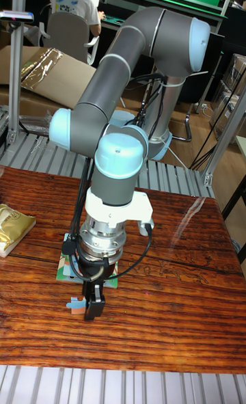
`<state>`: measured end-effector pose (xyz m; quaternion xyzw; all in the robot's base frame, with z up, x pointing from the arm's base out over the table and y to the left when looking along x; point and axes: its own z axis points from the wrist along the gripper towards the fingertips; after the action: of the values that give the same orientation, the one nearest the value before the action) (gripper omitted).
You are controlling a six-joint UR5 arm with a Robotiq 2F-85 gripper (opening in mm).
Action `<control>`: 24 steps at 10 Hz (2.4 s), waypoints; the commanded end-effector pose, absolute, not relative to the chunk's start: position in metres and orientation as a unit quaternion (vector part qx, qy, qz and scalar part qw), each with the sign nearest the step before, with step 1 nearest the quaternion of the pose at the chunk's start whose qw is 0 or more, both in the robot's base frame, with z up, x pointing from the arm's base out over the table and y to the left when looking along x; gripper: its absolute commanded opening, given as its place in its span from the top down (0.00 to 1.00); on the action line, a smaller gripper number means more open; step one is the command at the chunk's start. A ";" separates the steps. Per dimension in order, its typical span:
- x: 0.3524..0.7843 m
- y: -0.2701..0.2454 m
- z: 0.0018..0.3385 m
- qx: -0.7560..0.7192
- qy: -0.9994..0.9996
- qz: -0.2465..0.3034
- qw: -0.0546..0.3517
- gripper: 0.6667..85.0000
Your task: Assemble one piece of a puzzle
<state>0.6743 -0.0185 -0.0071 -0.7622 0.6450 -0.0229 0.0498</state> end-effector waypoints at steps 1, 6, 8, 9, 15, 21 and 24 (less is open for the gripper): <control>0.671 -0.017 -0.010 -0.751 0.658 -0.016 0.058 0.36; 0.669 -0.018 -0.010 -0.738 0.672 -0.012 0.052 0.47; 0.668 -0.019 -0.005 -0.730 0.681 -0.011 0.044 0.53; 0.668 -0.020 -0.002 -0.728 0.685 -0.012 0.040 0.55; 0.667 -0.013 0.003 -0.720 0.693 0.001 0.040 0.57; 0.672 -0.015 0.016 -0.717 0.696 -0.014 0.039 0.44; 0.661 0.003 0.028 -0.588 0.807 0.022 0.057 0.58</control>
<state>0.6667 -0.0100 0.0176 -0.6729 0.7385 -0.0041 0.0424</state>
